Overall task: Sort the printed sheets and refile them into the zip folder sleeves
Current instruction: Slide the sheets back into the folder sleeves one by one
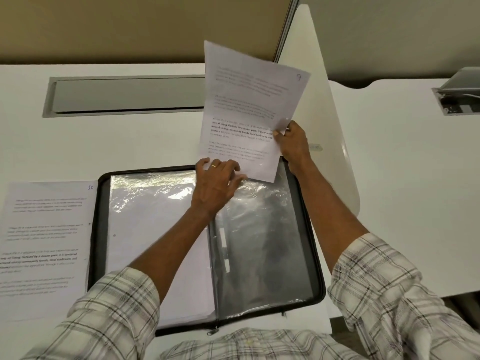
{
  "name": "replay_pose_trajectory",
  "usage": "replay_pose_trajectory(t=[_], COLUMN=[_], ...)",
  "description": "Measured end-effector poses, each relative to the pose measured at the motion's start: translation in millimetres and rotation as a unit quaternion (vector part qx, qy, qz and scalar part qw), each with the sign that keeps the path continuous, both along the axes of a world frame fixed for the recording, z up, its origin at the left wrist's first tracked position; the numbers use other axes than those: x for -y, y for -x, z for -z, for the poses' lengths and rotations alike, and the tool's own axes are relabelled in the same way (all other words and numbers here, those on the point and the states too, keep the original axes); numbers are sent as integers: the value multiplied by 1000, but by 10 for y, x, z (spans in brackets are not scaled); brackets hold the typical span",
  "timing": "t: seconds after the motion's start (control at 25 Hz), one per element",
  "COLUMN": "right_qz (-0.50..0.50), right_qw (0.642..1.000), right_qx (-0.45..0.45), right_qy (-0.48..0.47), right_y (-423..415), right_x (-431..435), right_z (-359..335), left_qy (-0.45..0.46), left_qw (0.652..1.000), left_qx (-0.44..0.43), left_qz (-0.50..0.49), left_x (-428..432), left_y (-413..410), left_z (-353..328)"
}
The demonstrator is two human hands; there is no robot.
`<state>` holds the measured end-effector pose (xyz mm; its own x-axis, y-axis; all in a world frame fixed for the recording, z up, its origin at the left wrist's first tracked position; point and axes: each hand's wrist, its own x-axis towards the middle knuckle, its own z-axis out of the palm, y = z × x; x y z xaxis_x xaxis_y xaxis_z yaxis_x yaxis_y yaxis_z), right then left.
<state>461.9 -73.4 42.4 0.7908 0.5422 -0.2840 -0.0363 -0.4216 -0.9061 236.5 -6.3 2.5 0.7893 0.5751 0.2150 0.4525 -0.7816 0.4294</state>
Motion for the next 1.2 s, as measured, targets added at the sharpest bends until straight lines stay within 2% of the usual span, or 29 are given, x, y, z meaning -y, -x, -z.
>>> replay_pose_trajectory(t=[0.12,0.2,0.32,0.56,0.72,0.8,0.88,0.96,1.0,1.2], right_qz=[-24,-29,-24,-12,-14,-16,-21,-22,-23,-26], right_qw=[997,996,997,998,999,999,998,998,998,998], right_qx=[61,70,68,47,35,33,36,39,37,36], right_qy=[35,41,39,38,36,34,37,40,41,46], right_y=[-18,-35,-49,-63,-32,-28,-42,-55,-63,-56], right_x=[30,32,29,21,4,-9,-12,-10,-8,-22], right_z=[72,99,111,106,40,28,24,6,12,34], left_qy=[19,8,4,68,35,60,164,287,317,363], left_qw=[998,996,992,985,977,972,967,951,945,930], left_qx=[-67,-94,-124,-157,-211,-225,-188,-98,-67,-40], left_qz=[3,6,16,27,-1,-25,-55,-58,-53,-50], left_x=[-90,-164,-310,-546,-624,-656,-741,-812,-822,-776], left_y=[5,27,58,57,-1,-22,13,74,103,168], left_z=[-49,-101,-147,-262,-355,-349,-209,-87,-56,-137])
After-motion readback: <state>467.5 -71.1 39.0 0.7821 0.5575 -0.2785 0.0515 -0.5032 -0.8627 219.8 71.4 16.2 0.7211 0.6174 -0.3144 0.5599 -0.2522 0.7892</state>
